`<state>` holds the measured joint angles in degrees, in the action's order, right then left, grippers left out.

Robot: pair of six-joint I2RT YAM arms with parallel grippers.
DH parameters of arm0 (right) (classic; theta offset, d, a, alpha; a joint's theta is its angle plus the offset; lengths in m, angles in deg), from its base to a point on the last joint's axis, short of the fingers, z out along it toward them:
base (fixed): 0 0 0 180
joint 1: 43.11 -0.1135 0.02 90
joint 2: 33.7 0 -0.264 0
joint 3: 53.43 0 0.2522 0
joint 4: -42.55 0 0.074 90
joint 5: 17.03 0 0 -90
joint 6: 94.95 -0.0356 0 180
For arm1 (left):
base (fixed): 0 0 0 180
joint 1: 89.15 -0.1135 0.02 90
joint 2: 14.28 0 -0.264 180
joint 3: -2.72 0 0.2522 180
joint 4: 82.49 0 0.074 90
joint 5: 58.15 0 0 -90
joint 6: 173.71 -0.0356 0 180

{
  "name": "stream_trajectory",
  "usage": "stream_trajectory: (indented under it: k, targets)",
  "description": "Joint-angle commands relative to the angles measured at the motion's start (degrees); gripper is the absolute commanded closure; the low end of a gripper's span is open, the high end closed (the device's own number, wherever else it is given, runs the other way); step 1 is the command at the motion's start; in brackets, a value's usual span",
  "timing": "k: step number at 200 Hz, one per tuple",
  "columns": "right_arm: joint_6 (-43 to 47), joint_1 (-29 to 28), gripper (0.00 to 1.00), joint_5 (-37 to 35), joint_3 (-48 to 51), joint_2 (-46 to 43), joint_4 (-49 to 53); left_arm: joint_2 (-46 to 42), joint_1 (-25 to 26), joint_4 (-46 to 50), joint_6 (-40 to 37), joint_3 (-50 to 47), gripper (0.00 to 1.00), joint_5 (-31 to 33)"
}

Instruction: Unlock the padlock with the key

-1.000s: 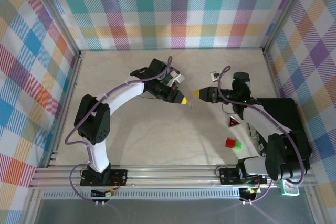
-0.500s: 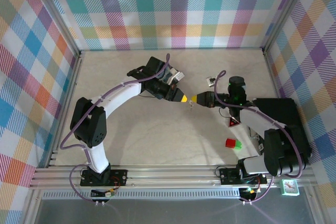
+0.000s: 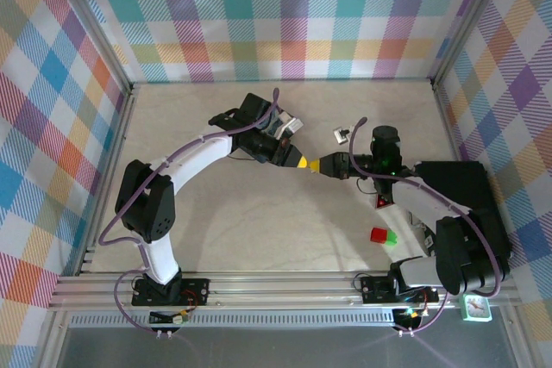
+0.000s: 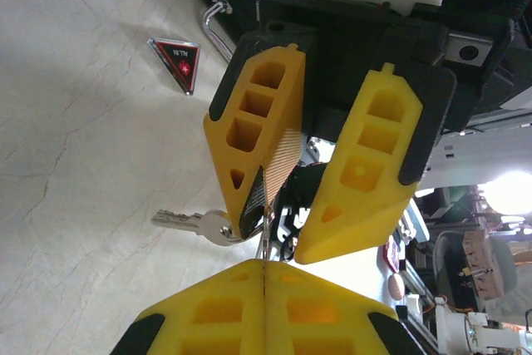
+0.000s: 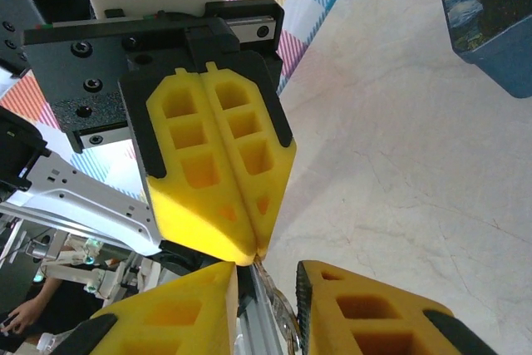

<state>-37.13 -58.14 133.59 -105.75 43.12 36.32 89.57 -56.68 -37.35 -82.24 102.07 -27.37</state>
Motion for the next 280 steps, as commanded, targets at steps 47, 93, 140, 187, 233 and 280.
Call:
stream_trajectory:
  k: [47,93,140,187,233,280]
  targets:
    - [2.5,-0.4,0.71,1.0,1.1,-1.6,3.7,-1.8,-0.4,-0.4,-0.7,-0.9,1.0,-0.7]
    - [1.8,-0.4,0.8,1.3,1.2,-1.6,3.0,-2.1,-0.4,-0.7,-0.6,-1.1,1.0,-0.7]
    - [1.5,-0.4,1.0,1.3,1.4,-1.8,2.5,-2.4,-0.4,-1.6,0.0,-1.5,1.0,-0.3]
    - [2.9,-0.4,1.0,-1.1,1.7,-3.4,3.8,-5.8,-2.7,-11.7,12.2,-6.8,0.24,8.7]
    - [5.0,-0.4,1.0,-4.5,1.8,-4.1,5.3,-15.1,-6.5,-23.6,22.9,-17.3,0.0,25.6]
    - [9.9,-1.7,1.0,-16.0,1.5,-5.7,8.9,-14.3,-6.1,-34.2,35.0,-24.8,0.0,34.7]
